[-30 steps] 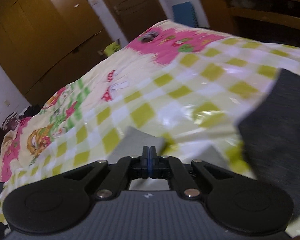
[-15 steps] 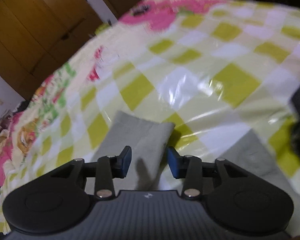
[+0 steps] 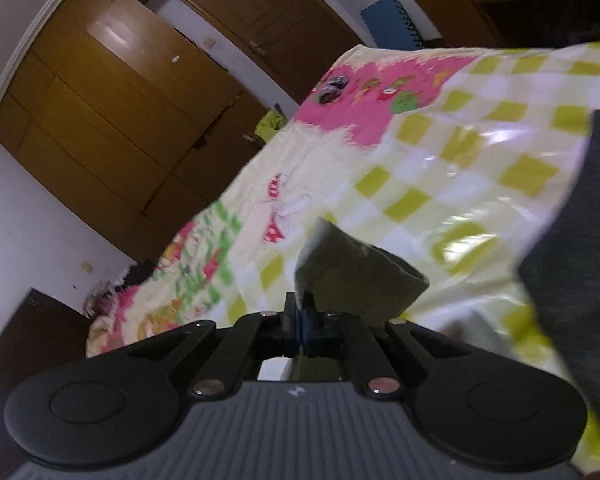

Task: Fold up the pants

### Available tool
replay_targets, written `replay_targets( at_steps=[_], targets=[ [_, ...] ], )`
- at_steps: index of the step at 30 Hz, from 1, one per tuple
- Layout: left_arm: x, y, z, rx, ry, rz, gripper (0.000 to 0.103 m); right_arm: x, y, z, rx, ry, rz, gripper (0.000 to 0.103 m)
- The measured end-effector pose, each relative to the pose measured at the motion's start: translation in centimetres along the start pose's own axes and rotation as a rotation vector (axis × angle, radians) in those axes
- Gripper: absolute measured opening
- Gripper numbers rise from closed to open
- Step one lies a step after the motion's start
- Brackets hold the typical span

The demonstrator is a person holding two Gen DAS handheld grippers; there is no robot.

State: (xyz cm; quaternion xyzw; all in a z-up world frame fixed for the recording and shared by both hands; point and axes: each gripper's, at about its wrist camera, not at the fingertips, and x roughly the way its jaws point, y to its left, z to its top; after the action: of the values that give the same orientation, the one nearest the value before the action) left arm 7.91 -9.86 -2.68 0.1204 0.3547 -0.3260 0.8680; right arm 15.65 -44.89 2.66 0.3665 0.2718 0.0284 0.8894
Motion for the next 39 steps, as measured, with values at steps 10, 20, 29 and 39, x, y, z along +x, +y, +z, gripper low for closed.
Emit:
replay_targets(
  at_steps=[10, 20, 29, 39],
  targets=[
    [1.3, -3.4, -2.3, 0.084, 0.113, -0.049, 0.038, -1.4, -8.9, -6.5, 0.124, 0.141, -0.197, 0.008],
    [1.0, -2.9, -1.2, 0.063, 0.086, -0.039, 0.038, -1.6, -8.0, -4.2, 0.143, 0.038, -0.129, 0.004],
    [1.0, -3.1, -2.2, 0.063, 0.117, -0.035, 0.038, -2.0, -9.3, -4.9, 0.107, 0.072, -0.238, 0.007],
    [-4.1, 1.2, -4.1, -0.005, 0.065, 0.061, 0.039, -5.8, -4.4, -7.6, -0.243, 0.051, -0.502, 0.024]
  ],
)
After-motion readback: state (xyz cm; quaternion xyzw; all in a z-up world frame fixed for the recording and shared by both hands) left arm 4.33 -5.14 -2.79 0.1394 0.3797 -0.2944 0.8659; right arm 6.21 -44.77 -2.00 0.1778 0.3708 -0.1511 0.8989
